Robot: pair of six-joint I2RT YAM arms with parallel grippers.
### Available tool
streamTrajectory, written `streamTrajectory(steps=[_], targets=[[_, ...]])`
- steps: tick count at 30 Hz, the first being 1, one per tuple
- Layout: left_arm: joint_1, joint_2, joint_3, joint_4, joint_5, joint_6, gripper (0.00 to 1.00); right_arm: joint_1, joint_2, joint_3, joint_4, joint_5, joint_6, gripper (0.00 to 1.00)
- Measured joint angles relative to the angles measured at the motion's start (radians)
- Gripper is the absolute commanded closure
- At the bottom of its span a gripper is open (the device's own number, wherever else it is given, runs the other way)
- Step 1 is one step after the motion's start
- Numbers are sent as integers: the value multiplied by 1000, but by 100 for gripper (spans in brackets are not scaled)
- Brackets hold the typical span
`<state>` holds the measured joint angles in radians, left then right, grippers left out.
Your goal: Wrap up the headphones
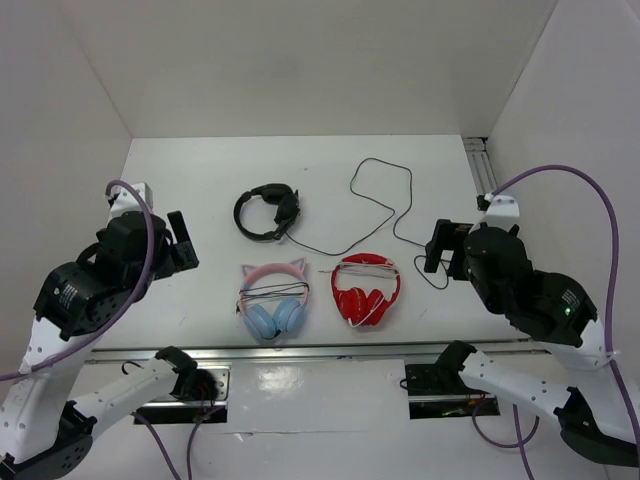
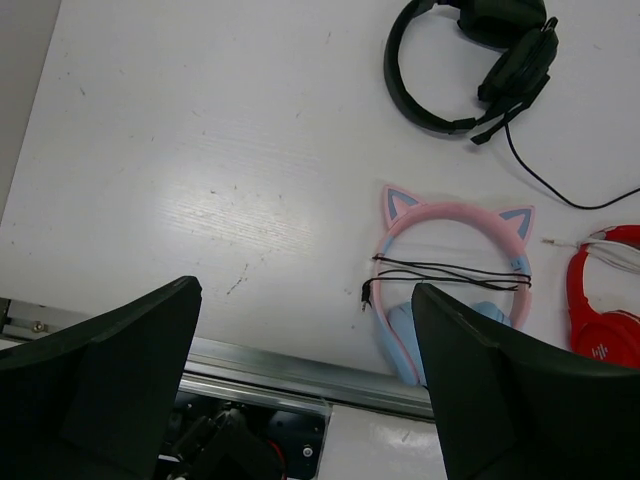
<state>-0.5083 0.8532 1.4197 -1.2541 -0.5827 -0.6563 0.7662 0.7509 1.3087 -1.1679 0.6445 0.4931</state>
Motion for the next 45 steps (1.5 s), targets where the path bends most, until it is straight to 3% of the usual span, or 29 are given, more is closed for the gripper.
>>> streamTrajectory(steps=[16,27,31,38,45], targets=[[0,60,-168,173,40,-65,0,0,-59,-121,137,-78,-45,0],[10,447,-220,421,106,-165,0,0,-56,-157,242,-304,-79,0],[88,622,-219,571,144,-122,0,0,-69,-180,267,-389,-83,0],[233,939,-100,688,229,-54,0,0,-125,-224,304,-495,-84,0],[271,1119,11,739,254,-54,3,-1,-148,-296,343,-582,-82,0]])
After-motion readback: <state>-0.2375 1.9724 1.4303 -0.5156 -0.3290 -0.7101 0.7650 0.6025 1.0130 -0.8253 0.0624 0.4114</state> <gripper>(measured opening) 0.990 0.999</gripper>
